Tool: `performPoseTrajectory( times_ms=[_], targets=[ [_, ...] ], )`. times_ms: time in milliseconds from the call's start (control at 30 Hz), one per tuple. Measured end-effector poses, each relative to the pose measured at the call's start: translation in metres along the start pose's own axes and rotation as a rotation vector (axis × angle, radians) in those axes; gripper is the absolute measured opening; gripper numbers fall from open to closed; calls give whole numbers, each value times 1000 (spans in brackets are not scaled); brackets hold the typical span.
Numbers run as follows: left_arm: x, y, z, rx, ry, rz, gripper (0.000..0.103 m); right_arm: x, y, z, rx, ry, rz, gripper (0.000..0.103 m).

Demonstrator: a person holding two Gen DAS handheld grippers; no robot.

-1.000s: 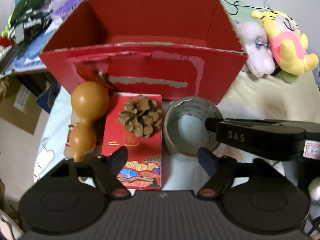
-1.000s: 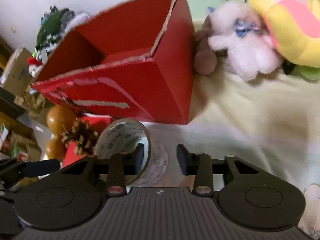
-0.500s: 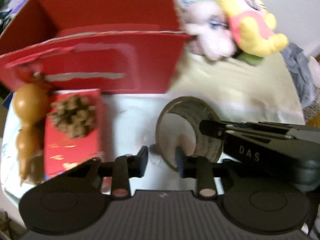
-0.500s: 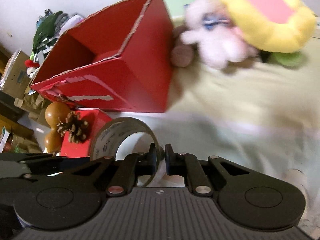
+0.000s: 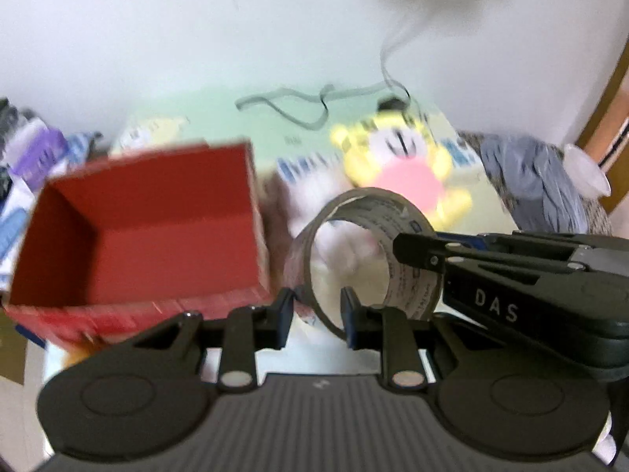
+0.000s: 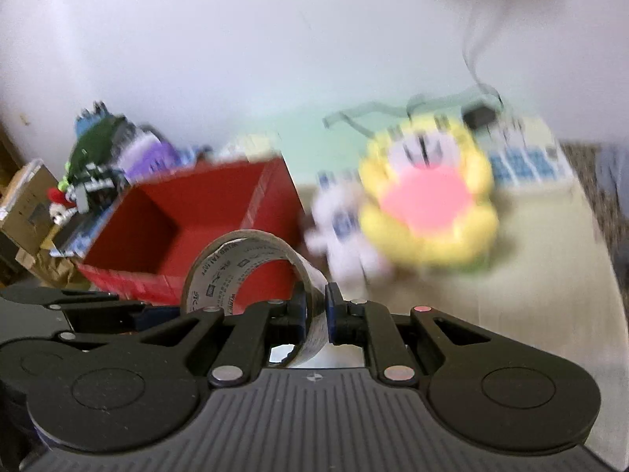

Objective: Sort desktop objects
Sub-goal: 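Lift the tape roll with the right gripper and carry it over the red box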

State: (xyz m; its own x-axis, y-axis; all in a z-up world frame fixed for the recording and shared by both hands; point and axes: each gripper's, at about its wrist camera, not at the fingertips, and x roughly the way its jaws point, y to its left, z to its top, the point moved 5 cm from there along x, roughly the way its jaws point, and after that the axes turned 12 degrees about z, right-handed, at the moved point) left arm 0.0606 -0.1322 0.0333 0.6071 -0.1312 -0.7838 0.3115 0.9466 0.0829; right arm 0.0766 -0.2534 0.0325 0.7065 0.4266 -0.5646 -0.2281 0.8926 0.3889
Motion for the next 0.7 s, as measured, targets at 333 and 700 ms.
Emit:
performPoseTrajectory(
  times_ms=[333, 700],
  targets=[
    [34, 94, 49, -34, 0, 109, 20, 70, 40, 64, -60, 17, 83, 11],
    [150, 174, 40, -47, 234, 101, 21, 206, 55, 46, 65, 276, 62, 9]
  ],
)
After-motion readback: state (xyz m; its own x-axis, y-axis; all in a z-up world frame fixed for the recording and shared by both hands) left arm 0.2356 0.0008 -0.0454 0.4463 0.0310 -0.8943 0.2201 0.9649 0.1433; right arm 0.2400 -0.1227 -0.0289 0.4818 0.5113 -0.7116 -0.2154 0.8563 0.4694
